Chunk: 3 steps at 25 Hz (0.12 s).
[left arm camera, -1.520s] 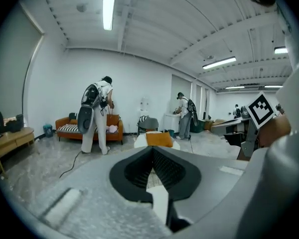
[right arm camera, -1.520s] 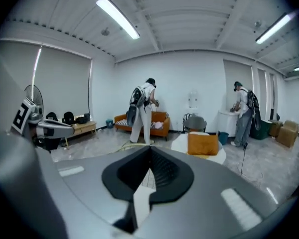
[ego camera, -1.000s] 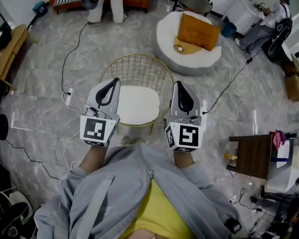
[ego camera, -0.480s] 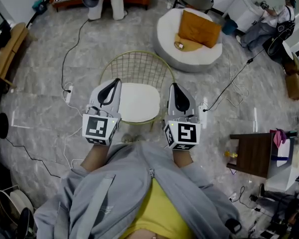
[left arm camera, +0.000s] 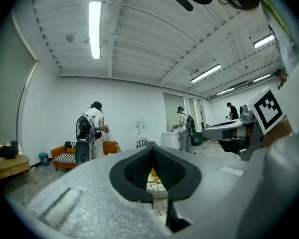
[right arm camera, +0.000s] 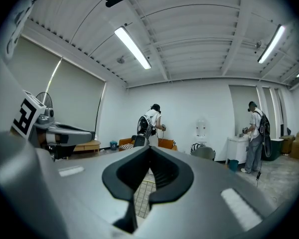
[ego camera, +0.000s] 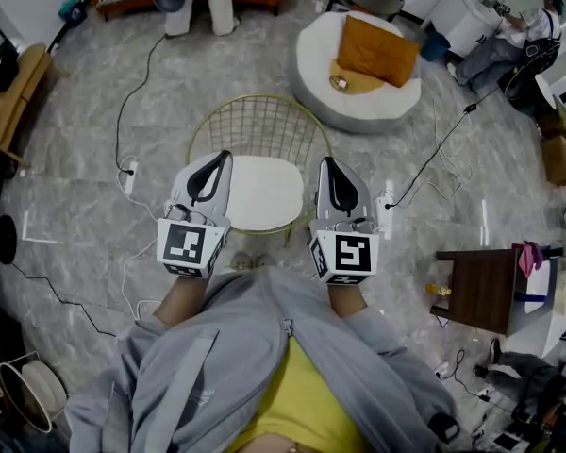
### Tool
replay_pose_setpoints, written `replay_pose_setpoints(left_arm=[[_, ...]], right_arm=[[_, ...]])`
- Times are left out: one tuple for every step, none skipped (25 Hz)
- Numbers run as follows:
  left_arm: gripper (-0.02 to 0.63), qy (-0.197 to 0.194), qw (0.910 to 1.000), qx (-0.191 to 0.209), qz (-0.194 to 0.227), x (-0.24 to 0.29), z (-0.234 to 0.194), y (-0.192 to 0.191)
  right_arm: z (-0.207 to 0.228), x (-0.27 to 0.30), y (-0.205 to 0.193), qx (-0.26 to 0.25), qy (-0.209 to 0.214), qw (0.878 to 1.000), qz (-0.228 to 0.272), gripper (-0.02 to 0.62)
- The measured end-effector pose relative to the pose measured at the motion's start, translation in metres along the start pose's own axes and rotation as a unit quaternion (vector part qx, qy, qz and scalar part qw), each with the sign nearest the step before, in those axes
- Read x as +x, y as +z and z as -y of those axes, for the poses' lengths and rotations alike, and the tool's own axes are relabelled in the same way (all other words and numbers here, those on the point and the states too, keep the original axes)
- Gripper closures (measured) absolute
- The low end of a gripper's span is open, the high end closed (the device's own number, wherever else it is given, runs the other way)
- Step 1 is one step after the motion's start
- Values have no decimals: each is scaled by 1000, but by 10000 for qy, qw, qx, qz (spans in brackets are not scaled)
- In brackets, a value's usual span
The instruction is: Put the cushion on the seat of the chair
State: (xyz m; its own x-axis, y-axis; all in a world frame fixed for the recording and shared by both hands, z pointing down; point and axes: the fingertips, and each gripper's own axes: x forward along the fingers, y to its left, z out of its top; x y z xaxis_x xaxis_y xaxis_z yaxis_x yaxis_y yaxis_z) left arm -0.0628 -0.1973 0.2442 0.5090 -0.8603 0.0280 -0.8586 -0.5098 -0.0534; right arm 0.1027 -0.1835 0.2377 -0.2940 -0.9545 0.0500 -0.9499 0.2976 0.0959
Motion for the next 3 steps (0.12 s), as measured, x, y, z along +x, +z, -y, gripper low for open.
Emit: replay_pose_setpoints(left_arm=[[598, -10, 10000, -10, -1, 1, 0, 0], [598, -20, 10000, -17, -1, 3, 0, 0], [598, -29, 10000, -21, -1, 5, 0, 0]], right_arm=[[1, 1, -1, 0, 1, 10000, -7, 595], [2, 2, -1, -1, 4, 10000, -13, 596], [2, 3, -2, -3, 8, 10000, -19, 595]])
